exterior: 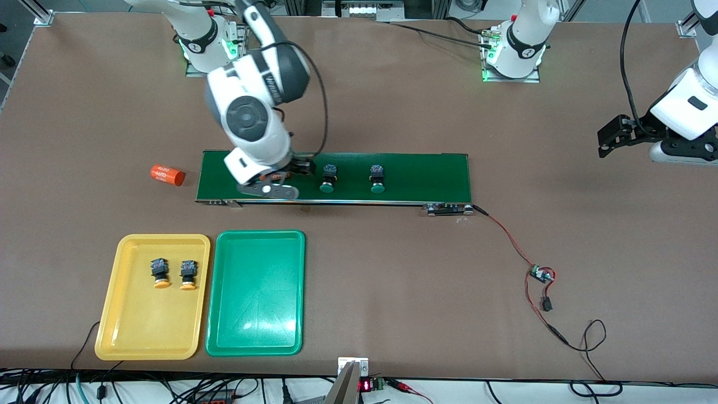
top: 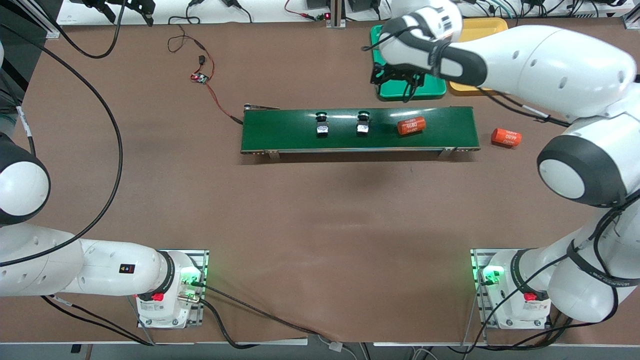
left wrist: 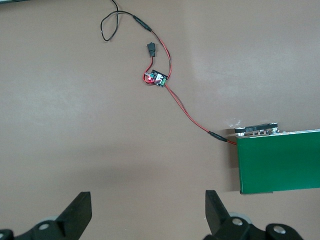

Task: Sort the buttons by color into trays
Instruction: 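Grasp the green-cap button at the belt end with the right gripper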

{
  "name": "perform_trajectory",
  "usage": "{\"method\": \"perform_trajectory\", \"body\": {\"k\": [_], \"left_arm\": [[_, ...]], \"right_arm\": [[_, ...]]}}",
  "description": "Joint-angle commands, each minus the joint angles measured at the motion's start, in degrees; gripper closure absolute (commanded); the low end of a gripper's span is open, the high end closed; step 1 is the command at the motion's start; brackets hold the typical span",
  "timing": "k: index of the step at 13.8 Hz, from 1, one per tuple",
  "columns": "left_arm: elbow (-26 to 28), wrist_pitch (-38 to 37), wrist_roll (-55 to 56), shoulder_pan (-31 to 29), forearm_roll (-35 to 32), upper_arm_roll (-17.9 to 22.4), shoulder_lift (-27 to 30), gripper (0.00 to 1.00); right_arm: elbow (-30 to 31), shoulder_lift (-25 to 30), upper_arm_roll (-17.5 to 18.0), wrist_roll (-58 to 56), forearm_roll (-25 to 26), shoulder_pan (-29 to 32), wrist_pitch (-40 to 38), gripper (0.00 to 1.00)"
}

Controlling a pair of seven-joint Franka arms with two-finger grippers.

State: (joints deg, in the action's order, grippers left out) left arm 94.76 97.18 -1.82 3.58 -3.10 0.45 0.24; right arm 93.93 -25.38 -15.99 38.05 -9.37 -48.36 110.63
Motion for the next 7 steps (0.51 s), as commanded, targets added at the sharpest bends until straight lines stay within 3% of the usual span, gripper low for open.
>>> {"method": "perform_trajectory", "body": {"k": [1, 7], "left_arm": [[-0.1, 0.5, -0.2, 0.0, 0.7, 0.0, 0.0, 0.0], [-0.5, 0.5, -0.2, 0.0, 0.9, 0.0, -0.1, 0.0]], "right_arm": [[-0.1, -1.7, -0.4, 3.8, 0.4, -2.0, 4.0, 0.0], [-0.4, -7.8, -0.4, 4.1, 0.5, -3.9, 9.7, 0.0]]}}
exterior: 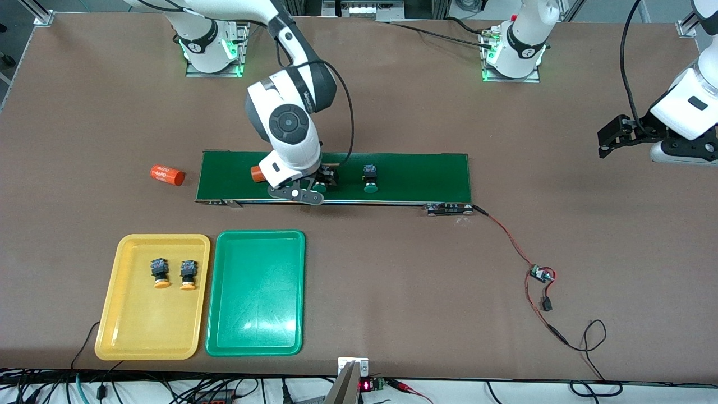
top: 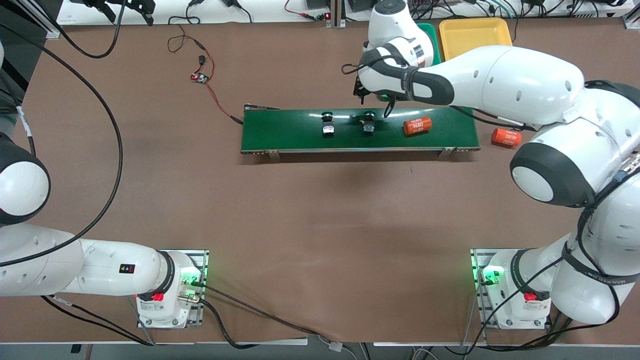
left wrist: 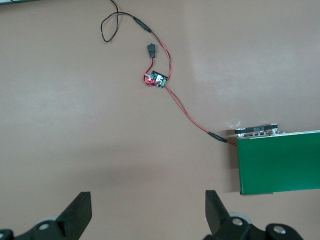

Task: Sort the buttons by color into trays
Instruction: 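Grasp the green-cap button at the belt end with the right gripper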

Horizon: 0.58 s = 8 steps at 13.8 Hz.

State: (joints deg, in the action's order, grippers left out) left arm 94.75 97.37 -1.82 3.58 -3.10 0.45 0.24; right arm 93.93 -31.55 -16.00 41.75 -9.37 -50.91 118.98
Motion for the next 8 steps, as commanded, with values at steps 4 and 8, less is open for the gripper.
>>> {"method": "perform_trajectory", "body": {"k": [4, 8], "left_arm": [[-0.9, 0.2, -0.2, 0.0, 0.9, 0.0, -0.4, 0.0], [-0.9, 0.2, -0.2, 0.0, 0.9, 0.0, -0.4, 0.0]], "right_arm": [[-0.6, -3.9, -0.3, 0.3, 0.3, -2.0, 1.4, 0.0], [-0.2, -5.2, -0.3, 0.0, -0.8, -2.6, 1.1, 0.21]]}}
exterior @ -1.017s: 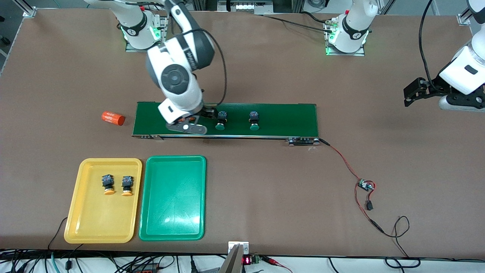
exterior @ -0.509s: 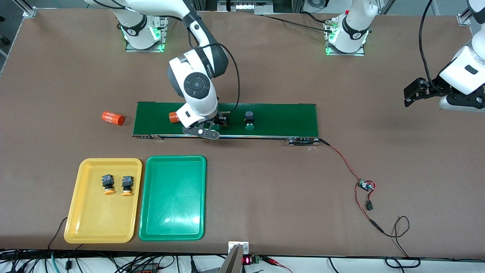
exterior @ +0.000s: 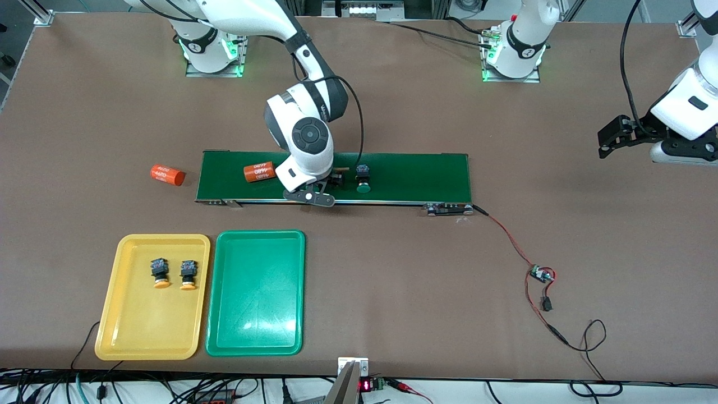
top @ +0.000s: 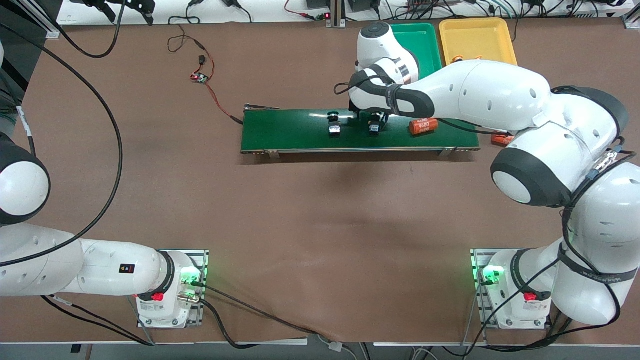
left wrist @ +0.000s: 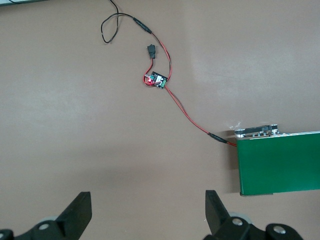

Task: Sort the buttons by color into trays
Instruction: 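Grasp the green-cap button at the belt end with the right gripper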

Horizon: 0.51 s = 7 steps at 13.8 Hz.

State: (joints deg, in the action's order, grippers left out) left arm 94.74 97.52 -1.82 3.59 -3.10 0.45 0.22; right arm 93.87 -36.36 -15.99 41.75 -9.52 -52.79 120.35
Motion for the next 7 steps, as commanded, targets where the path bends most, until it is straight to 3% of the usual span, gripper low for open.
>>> {"method": "perform_trajectory", "body": {"k": [1, 4, 7], "left_arm": [[-0.9, 0.0, -0.2, 0.0, 0.9, 0.0, -0.4, 0.0], [-0.9, 0.0, -0.2, -0.1, 0.9, 0.0, -0.5, 0.0], [-0.9, 0.0, -0.2, -0.1, 1.0, 0.0, -0.5, 0.0]], "right_arm": [[-0.2, -0.5, -0.4, 0.3, -0.8, -0.8, -0.6, 0.56], [0.3, -0.6, -0.4, -0.1, -0.8, -0.1, -1.2, 0.78], [-1.7, 0.1, -0.8, -0.1, -1.3, 1.5, -1.3, 0.82]]}}
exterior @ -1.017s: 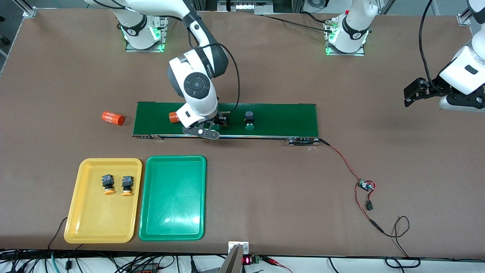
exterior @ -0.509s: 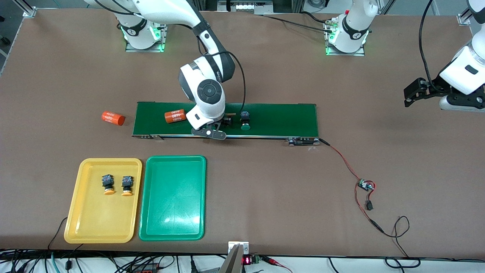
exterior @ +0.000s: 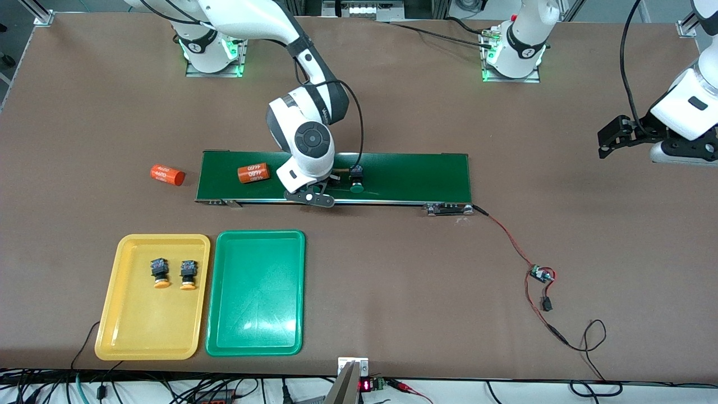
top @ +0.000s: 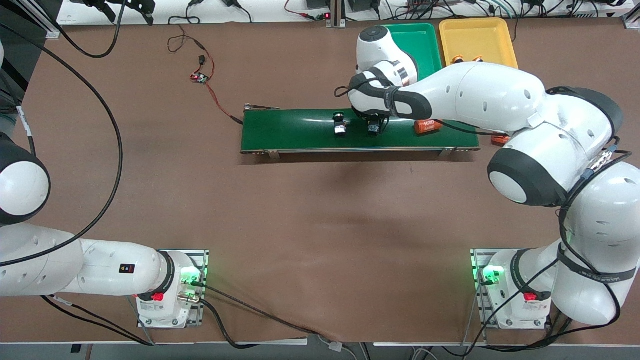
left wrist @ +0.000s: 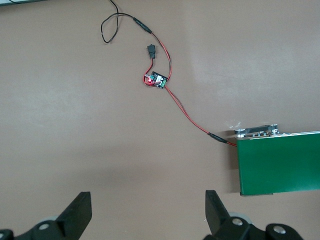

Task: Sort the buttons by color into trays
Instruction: 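Carry the green button into the green tray and open the right gripper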

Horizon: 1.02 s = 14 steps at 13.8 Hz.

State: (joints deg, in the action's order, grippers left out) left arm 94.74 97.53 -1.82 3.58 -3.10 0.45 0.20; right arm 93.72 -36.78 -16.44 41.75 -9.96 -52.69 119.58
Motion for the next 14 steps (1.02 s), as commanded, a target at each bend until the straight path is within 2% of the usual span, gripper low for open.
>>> {"method": "perform_trajectory", "body": {"k": [1, 5, 8, 10, 14], "left_arm": [[-0.9, 0.0, -0.2, -0.1, 1.0, 0.0, -0.4, 0.0], [-0.9, 0.0, -0.2, -0.1, 1.0, 0.0, -0.5, 0.0], [-0.9, 0.0, -0.2, -0.1, 0.9, 0.0, -0.5, 0.0], [-1.0, 0.0, -0.2, -0.1, 0.9, 0.0, -0.5, 0.0], [-1.0, 0.0, -0.2, -0.1, 0.9, 0.0, -0.5, 0.0]], "right_arm": [[-3.5, 0.5, -0.4, -0.1, -0.8, 2.6, -0.5, 0.82], [-10.3, -1.9, -0.6, -1.1, -0.1, 10.5, -0.1, 0.82], [-18.5, -7.5, -0.5, -8.3, -0.3, 17.0, 0.2, 0.82], [-21.6, -10.4, -0.4, -13.2, -0.8, 19.0, 2.0, 0.82], [-22.4, -14.6, -0.1, -17.2, -0.7, 19.8, 11.5, 0.82]]}}
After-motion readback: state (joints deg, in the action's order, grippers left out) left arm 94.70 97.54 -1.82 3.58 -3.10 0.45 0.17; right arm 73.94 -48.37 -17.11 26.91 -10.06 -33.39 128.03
